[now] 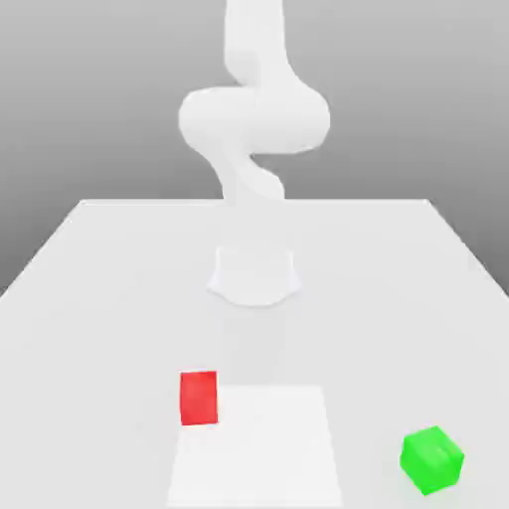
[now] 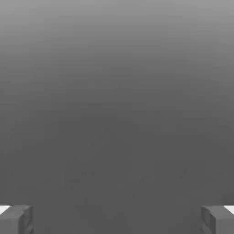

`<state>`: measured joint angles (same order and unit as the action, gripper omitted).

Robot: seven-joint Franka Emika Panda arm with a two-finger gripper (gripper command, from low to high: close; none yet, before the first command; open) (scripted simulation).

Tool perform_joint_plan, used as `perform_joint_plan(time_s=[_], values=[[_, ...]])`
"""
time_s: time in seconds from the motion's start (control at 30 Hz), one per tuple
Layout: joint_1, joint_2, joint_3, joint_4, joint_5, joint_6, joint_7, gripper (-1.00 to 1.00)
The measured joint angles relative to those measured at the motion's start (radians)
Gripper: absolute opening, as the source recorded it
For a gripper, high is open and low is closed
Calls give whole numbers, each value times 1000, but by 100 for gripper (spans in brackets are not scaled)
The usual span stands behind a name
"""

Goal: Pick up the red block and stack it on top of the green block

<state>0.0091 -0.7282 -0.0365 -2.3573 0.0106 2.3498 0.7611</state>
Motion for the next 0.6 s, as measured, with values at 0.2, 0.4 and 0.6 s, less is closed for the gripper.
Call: perform_joint_plan(time_s=[0.2, 0.4, 0.6], values=[[22, 208, -86, -155, 24, 138, -106, 0], [27, 421, -143, -312, 32, 279, -201, 0], [-2, 671, -183, -475, -24, 451, -260, 0]])
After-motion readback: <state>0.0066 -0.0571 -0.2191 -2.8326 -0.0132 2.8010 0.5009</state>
